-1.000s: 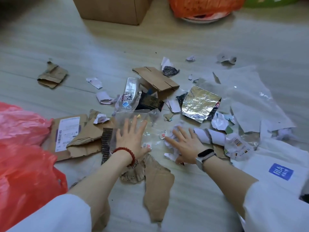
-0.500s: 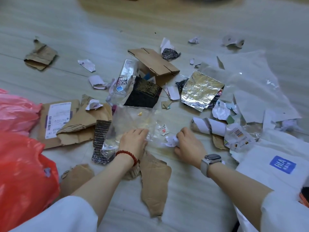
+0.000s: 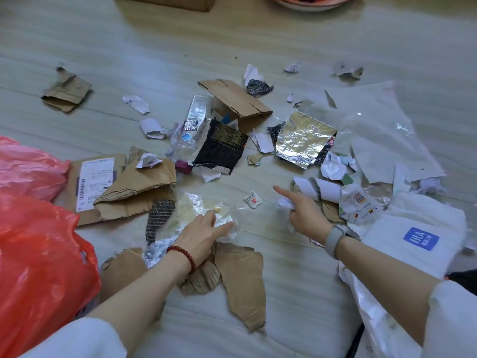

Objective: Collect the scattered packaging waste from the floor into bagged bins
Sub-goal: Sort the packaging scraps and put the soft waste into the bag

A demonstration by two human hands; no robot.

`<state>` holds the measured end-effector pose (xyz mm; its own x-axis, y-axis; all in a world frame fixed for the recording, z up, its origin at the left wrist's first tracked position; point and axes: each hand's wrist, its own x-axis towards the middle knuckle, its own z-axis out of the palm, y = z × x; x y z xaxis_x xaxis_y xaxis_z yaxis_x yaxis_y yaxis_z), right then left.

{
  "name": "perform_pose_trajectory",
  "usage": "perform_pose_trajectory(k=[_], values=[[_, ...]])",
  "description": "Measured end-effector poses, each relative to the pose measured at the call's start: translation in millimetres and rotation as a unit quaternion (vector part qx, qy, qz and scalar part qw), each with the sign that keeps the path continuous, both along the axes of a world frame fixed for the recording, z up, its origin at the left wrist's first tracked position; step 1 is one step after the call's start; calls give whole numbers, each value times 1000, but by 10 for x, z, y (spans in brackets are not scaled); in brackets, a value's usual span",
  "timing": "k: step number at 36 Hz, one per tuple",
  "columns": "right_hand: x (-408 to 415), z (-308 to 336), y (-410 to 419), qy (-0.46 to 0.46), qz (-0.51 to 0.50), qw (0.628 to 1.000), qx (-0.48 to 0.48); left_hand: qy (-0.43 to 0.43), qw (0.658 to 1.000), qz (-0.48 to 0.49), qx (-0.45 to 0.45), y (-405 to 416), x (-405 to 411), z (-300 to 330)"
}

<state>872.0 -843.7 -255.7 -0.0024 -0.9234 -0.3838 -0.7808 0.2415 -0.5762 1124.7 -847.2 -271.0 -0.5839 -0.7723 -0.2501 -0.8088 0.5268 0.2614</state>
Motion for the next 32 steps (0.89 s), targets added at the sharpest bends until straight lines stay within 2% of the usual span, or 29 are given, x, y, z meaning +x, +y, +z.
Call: perform_pose_trajectory(k=[4,8,14,16,22,26,29,32], values=[[121,-1,-145,57,-1,998,-8,-46,996,17,74,4,67,104],[329,24,-269,85,1,996,-22,-47,995,-17,81,-17,102,164],[598,-129,-366,101,133,986,-18,-61,994,-6,93,-168,110,123],[623,-213,-331,122,173,977,-12,-63,995,4,81,-231,125,101],[556,-297,-161,163,169,972,-23,-116,991,54,47,-414,158,0],[470,-268,-94,210,188,959,-17,-173,984,18,46,-535,180,-10],[422,-258,-58,209,181,961,-13,-179,984,9,0,-516,153,-5],[405,-269,-27,165,159,973,-7,-172,985,21,-25,-475,157,-3]])
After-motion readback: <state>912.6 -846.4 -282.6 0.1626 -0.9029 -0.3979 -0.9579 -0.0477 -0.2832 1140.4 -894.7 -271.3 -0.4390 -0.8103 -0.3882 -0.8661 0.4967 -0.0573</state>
